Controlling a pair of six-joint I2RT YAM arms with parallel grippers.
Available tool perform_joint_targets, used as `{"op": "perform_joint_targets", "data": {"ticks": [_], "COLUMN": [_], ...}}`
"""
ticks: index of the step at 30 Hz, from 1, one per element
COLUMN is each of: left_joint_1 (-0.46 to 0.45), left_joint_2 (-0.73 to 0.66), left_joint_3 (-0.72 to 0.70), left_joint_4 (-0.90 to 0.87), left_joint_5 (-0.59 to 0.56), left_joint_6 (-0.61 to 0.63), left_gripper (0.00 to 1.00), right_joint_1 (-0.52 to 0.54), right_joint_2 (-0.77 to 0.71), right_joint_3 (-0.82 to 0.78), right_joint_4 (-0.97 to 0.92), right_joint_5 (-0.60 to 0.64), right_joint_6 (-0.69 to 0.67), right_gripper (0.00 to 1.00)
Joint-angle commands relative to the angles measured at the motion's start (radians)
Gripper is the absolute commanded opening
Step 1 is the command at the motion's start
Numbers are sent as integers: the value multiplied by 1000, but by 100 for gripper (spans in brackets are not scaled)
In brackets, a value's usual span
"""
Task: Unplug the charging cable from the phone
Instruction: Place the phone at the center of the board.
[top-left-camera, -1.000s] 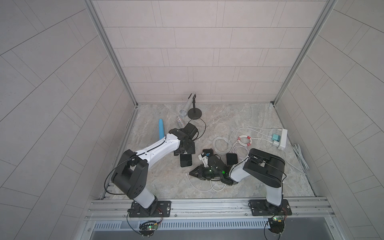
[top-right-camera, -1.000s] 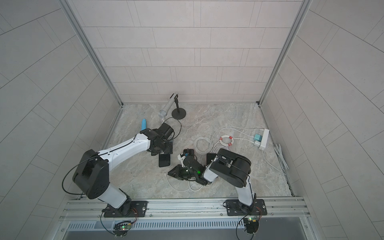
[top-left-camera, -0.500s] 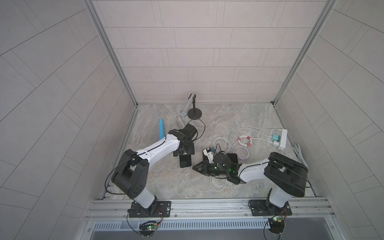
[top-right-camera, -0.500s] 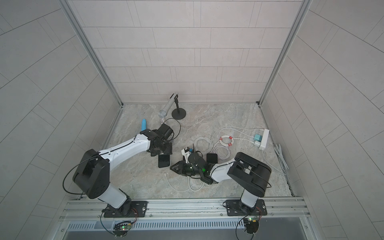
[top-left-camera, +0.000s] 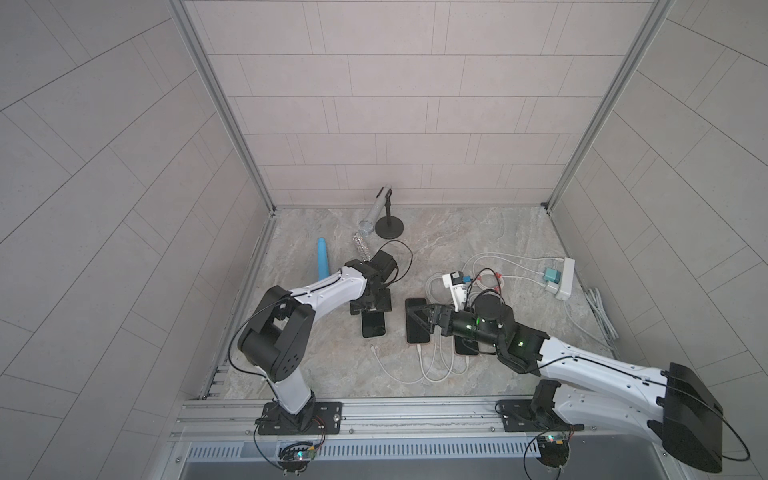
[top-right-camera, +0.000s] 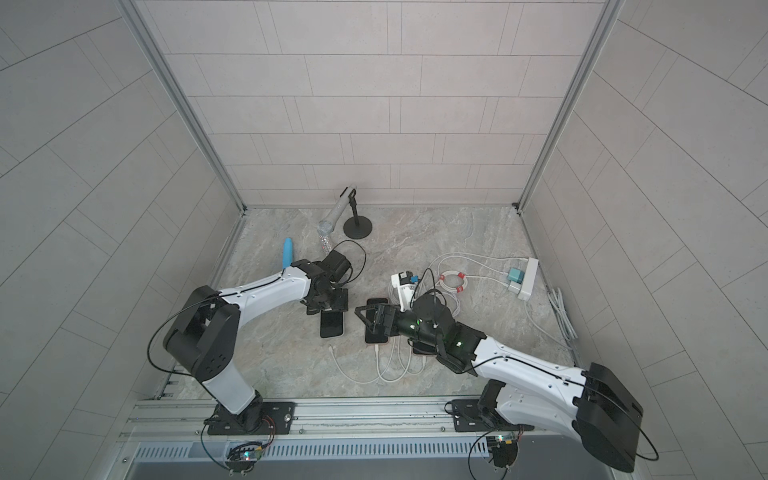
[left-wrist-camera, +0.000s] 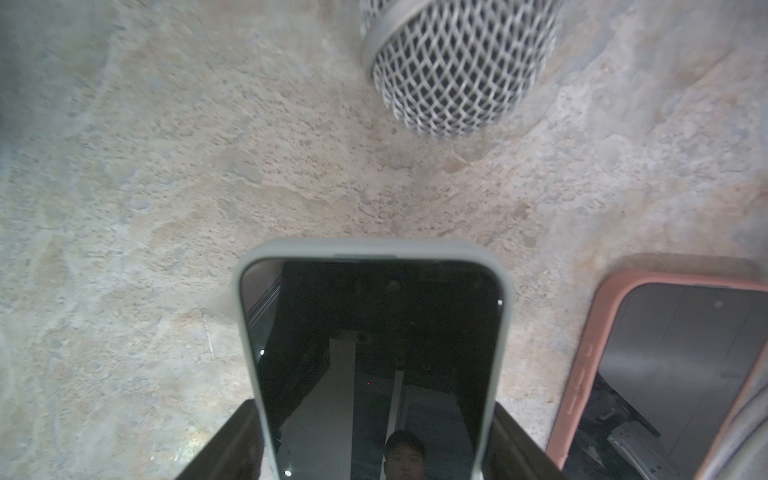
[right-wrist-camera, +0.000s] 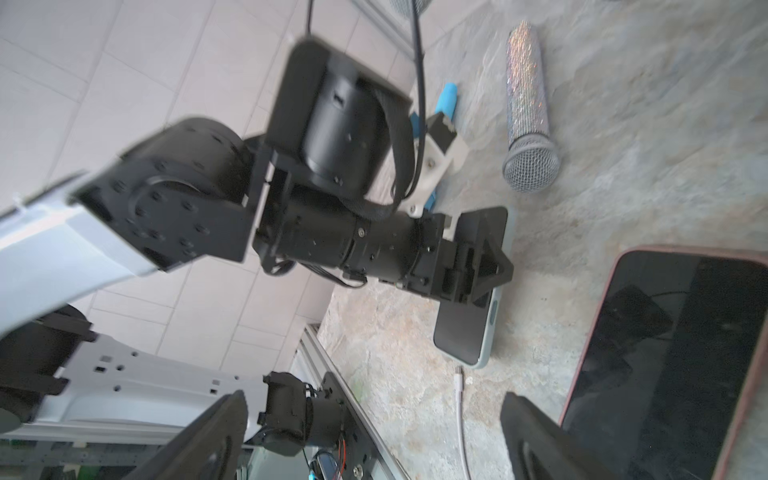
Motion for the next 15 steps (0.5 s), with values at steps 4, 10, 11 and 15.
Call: {"op": "perform_joint_targets", "data": {"ticks": [4,10,11,15], "left_joint_1": [-18,-23,-24,-23], "left_joint_2": [70,119,124,144], "left_joint_3": [48,64,66,73], "left_joint_4": [16,22,22,22], "left_joint_5": [16,9,7,7], "left_joint_6": [16,20,21,27], "left_gripper": [0,0,0,2], "right_joint_1": [-171,-233,-240,-263], "right_joint_2": [-130,-255,-279,-384], "right_joint_3": [-99,-58,-62,-94], "right_joint_4": [-63,-255,-256,-262], "right_joint_5": [-152,-134,-133,-99], "right_joint_6": [45,-7,-6,21], "right_gripper": [100,100,100,100]}}
